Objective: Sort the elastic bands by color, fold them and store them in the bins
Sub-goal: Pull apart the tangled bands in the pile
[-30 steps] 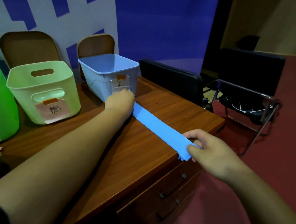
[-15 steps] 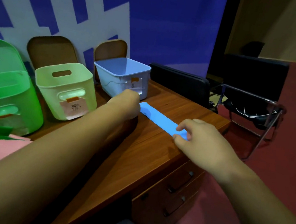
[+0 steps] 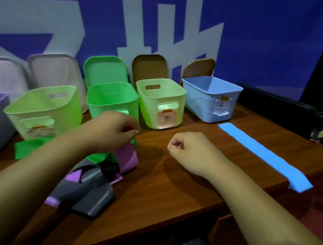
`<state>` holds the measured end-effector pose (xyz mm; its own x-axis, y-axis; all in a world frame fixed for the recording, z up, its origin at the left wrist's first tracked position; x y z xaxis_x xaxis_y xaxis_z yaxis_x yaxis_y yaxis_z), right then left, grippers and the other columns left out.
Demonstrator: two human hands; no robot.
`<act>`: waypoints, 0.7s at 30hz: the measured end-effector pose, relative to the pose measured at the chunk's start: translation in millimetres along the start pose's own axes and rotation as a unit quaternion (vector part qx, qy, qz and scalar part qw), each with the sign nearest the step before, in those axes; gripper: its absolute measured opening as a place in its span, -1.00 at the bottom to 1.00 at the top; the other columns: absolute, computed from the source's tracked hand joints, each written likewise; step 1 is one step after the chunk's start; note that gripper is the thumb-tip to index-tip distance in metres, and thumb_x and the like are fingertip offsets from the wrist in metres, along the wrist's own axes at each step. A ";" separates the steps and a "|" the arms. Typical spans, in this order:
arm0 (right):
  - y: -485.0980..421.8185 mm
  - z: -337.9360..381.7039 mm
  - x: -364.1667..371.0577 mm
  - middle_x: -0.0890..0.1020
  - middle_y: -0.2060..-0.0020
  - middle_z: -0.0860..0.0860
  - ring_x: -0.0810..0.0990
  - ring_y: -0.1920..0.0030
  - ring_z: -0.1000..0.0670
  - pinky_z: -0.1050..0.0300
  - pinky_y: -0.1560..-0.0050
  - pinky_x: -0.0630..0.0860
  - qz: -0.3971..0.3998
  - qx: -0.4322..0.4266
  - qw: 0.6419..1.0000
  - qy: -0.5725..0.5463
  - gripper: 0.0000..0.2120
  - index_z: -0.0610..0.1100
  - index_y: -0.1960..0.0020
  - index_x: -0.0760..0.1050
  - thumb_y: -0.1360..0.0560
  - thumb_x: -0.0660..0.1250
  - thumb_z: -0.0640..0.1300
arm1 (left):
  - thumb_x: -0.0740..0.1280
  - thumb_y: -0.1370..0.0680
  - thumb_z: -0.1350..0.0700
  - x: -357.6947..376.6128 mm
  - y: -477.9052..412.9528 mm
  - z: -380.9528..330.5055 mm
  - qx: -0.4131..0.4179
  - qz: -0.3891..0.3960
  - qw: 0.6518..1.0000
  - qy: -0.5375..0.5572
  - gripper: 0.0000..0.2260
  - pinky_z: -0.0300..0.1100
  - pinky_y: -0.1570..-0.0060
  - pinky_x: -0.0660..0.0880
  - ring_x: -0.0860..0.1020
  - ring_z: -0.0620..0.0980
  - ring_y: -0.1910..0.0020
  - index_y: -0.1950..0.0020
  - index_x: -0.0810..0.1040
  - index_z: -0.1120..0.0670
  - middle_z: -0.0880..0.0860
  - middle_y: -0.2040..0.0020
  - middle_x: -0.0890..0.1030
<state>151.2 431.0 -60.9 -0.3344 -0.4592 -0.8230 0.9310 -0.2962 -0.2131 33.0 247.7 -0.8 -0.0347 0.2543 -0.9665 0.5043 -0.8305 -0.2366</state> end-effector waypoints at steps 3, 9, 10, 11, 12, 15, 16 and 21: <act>-21.4 38.7 26.7 0.69 0.21 0.13 0.64 0.14 0.10 -0.07 0.02 0.66 0.000 -0.041 0.999 -0.024 -0.84 0.11 0.06 0.68 -0.56 0.33 0.08 | 0.42 -0.64 0.06 -3.9 31.0 29.1 0.004 -0.033 0.999 0.036 -0.86 -0.12 -0.04 0.55 0.61 -0.13 0.01 -0.18 0.71 -0.04 -0.11 -0.05 0.69; -55.4 77.1 71.9 0.67 0.21 0.10 0.63 0.14 0.08 -0.05 0.05 0.63 -0.014 -0.078 0.994 -0.076 -0.85 0.03 0.06 0.66 -0.58 0.35 0.05 | 0.39 -0.65 -0.08 20.6 61.6 69.0 -0.029 -0.020 0.994 0.106 -0.75 -0.24 -0.14 0.51 0.54 -0.27 -0.12 -0.32 0.61 -0.12 -0.19 -0.17 0.60; -57.7 75.8 78.2 0.66 0.21 0.10 0.61 0.16 0.09 -0.03 0.08 0.62 -0.028 -0.083 0.993 -0.085 -0.86 0.03 0.07 0.65 -0.58 0.37 0.04 | 0.40 -0.65 -0.05 23.6 64.2 73.8 -0.027 -0.034 0.993 0.111 -0.76 -0.24 -0.14 0.50 0.54 -0.27 -0.12 -0.31 0.62 -0.11 -0.18 -0.16 0.60; -58.9 72.7 83.8 0.65 0.21 0.10 0.60 0.18 0.11 0.00 0.11 0.60 -0.038 -0.085 0.991 -0.098 -0.88 0.03 0.09 0.64 -0.58 0.39 0.02 | 0.41 -0.64 -0.03 25.3 66.3 77.5 -0.026 -0.051 0.991 0.119 -0.76 -0.24 -0.15 0.50 0.54 -0.27 -0.12 -0.30 0.63 -0.09 -0.18 -0.15 0.60; -59.7 68.7 88.0 0.64 0.21 0.09 0.58 0.20 0.11 0.03 0.14 0.57 -0.042 -0.083 0.989 -0.113 -0.90 0.04 0.10 0.63 -0.58 0.40 0.00 | 0.43 -0.63 -0.02 26.2 67.1 80.4 -0.027 -0.067 0.989 0.127 -0.76 -0.23 -0.16 0.51 0.54 -0.26 -0.12 -0.30 0.63 -0.07 -0.17 -0.15 0.61; -61.9 59.8 92.1 0.64 0.24 0.07 0.51 0.29 0.14 0.11 0.22 0.48 -0.042 -0.079 0.984 -0.151 -0.93 0.04 0.08 0.63 -0.58 0.43 -0.04 | 0.46 -0.62 0.00 23.4 65.3 80.3 -0.022 -0.118 0.982 0.144 -0.79 -0.25 -0.15 0.51 0.57 -0.24 -0.09 -0.25 0.66 -0.04 -0.15 -0.10 0.63; -61.9 58.5 92.8 0.62 0.27 0.08 0.48 0.32 0.15 0.12 0.25 0.44 -0.041 -0.083 0.983 -0.158 -0.94 0.04 0.07 0.63 -0.58 0.44 -0.05 | 0.46 -0.62 0.02 22.0 64.9 78.4 -0.018 -0.135 0.979 0.150 -0.81 -0.24 -0.14 0.51 0.58 -0.21 -0.09 -0.23 0.67 -0.04 -0.14 -0.09 0.64; -56.6 63.1 100.1 0.48 0.37 0.09 0.39 0.36 0.14 0.07 0.28 0.35 -0.017 -0.113 0.978 -0.173 -0.93 0.03 -0.03 0.63 -0.58 0.47 -0.12 | 0.42 -0.64 0.07 19.0 70.8 69.6 -0.019 -0.197 0.965 0.170 -0.78 -0.27 -0.15 0.50 0.59 -0.18 -0.14 -0.28 0.63 0.00 -0.11 -0.15 0.64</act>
<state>55.8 349.0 -98.0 -0.3594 -0.7202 -0.5935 0.9138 -0.1425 -0.3804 8.0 159.2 -42.8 0.0518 0.7003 -0.7120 0.5411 -0.6189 -0.5694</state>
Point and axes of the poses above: each hand's wrist, its own y-axis away from the middle knuckle, its own x-axis out of the palm, z = x × y, the point moved 6 cm from there along -y, towards the middle knuckle
